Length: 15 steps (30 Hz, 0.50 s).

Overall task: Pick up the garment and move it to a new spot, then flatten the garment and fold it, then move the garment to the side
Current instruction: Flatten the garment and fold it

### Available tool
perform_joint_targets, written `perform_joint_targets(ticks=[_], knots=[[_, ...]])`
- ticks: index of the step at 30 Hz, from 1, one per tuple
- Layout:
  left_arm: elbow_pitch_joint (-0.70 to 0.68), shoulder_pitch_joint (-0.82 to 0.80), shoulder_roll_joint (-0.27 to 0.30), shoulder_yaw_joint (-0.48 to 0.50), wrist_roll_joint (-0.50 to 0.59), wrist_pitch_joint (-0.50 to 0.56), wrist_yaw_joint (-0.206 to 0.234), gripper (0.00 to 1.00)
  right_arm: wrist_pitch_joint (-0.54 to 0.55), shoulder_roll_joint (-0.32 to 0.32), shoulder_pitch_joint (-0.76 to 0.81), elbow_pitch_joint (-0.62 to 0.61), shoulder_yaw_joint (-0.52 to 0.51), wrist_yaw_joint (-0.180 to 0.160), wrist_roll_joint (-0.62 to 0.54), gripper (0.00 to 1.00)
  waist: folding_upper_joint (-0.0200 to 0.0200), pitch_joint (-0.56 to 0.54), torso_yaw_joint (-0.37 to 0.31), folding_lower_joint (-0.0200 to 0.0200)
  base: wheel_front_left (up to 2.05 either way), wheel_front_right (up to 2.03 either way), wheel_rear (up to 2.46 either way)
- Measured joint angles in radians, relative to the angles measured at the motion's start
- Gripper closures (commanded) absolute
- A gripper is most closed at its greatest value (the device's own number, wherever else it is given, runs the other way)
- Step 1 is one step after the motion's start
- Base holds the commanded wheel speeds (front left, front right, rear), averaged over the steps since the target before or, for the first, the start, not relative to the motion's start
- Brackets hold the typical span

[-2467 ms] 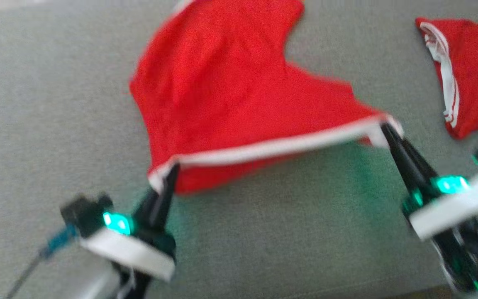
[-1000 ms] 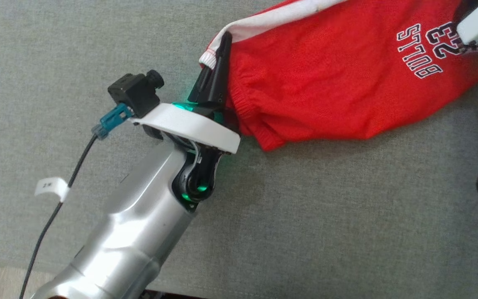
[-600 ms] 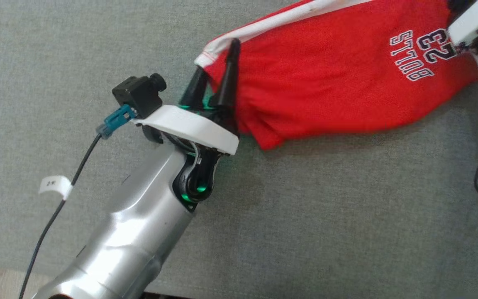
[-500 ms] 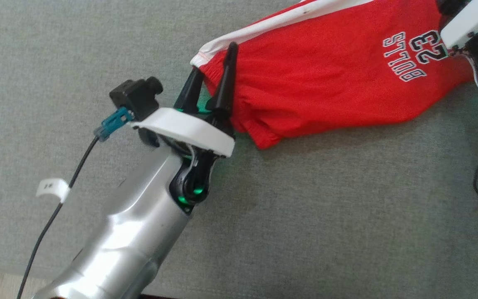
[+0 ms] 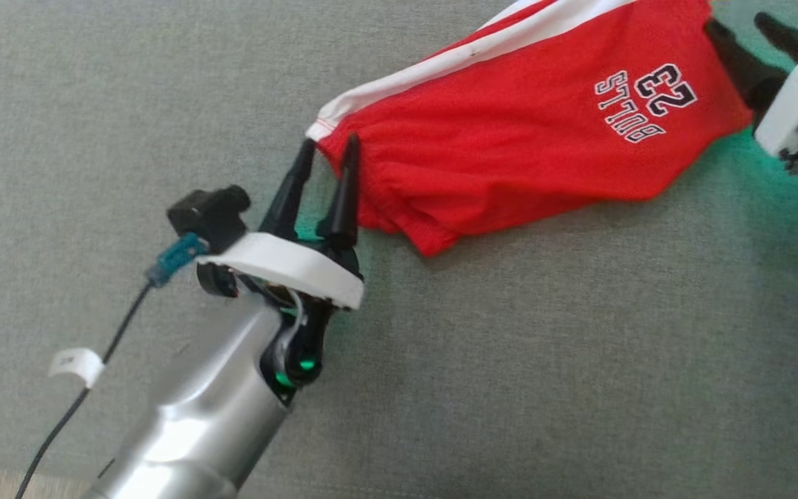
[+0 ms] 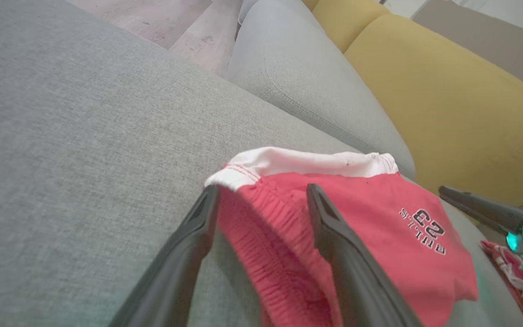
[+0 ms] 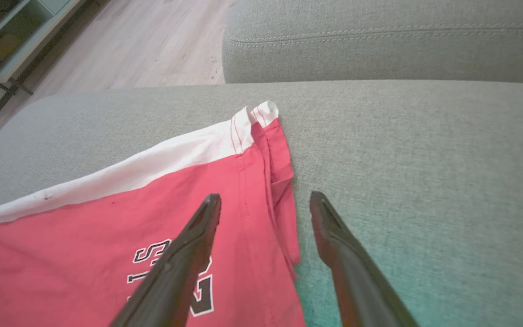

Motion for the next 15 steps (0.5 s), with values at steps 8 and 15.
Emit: perform_joint_targets(ticks=[8, 15], knots=[[-0.037, -0.003, 0.022, -0.068, 0.145, -0.020, 0.053, 0.00, 0.008, 0.034, -0.003, 0.053, -0.017, 0.000, -0.179, 0.00, 0.0000, 0.022, 0.040, 0.0001, 0.00, 0.00, 0.00], [-0.135, 0.003, 0.030, -0.045, 0.334, -0.046, 0.123, 0.00, 0.021, 0.017, -0.059, 0.130, -0.026, 0.000, -0.309, 0.00, 0.0000, 0.032, 0.092, 0.0001, 0.00, 0.00, 0.00]])
